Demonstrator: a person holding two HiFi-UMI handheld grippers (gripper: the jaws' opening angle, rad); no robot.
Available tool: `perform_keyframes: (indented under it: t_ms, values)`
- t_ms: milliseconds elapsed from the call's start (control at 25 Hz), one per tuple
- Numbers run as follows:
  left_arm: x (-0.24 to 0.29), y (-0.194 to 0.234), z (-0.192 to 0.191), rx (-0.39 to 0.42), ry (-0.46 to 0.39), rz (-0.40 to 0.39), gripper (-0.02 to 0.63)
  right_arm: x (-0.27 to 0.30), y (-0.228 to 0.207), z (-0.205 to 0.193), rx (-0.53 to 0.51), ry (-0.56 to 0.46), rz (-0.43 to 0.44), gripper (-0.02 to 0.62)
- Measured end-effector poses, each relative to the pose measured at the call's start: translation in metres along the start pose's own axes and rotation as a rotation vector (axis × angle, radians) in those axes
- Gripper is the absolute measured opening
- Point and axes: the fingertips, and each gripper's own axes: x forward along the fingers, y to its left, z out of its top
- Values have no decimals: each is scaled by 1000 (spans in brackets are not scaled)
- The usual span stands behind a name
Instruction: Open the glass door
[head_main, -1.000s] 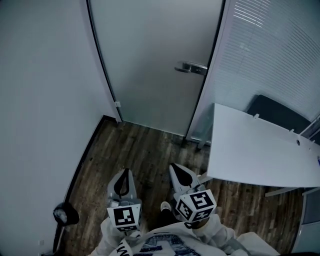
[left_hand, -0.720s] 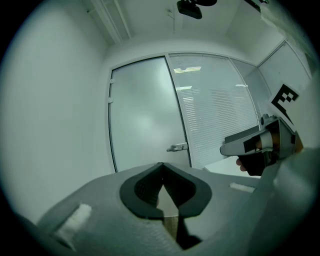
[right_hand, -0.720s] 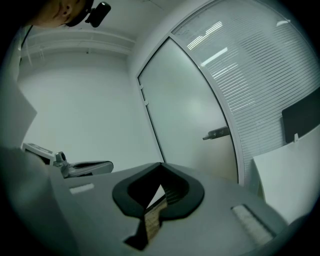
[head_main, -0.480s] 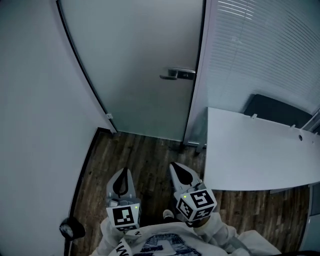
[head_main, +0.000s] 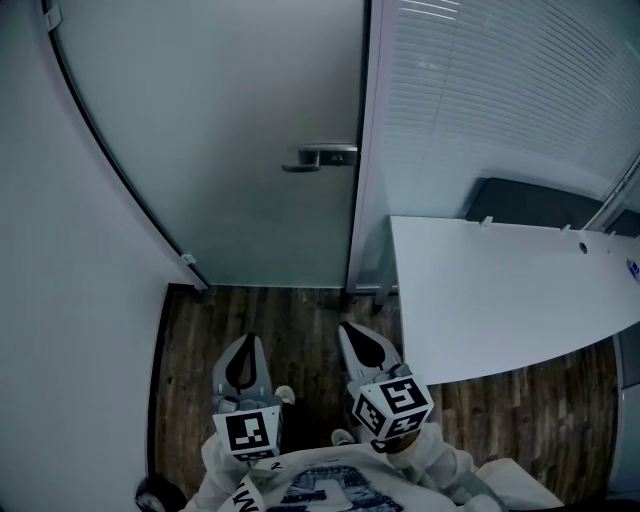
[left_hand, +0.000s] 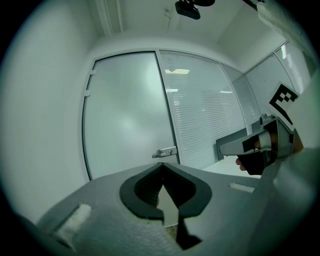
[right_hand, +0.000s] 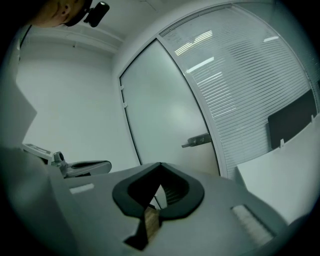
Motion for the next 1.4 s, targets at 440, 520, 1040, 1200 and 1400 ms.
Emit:
perform_keyframes:
  t_ms: [440, 520, 1040, 1200, 1400]
  values:
    - [112, 85, 5, -25, -38, -165, 4, 106, 14, 29, -9, -46, -167, 3]
    - [127, 100, 1, -33, -41, -184, 5, 122, 16, 29, -13, -43, -191, 3]
    - [193, 123, -17, -47, -45, -358, 5, 170, 14, 27, -18, -31, -363, 3]
    - [204, 112, -15, -56, -53, -394, 5, 167, 3, 32, -22, -32, -406, 3]
    - [212, 99, -5, -40, -75, -412, 4, 167, -11, 40, -24, -43, -420, 3]
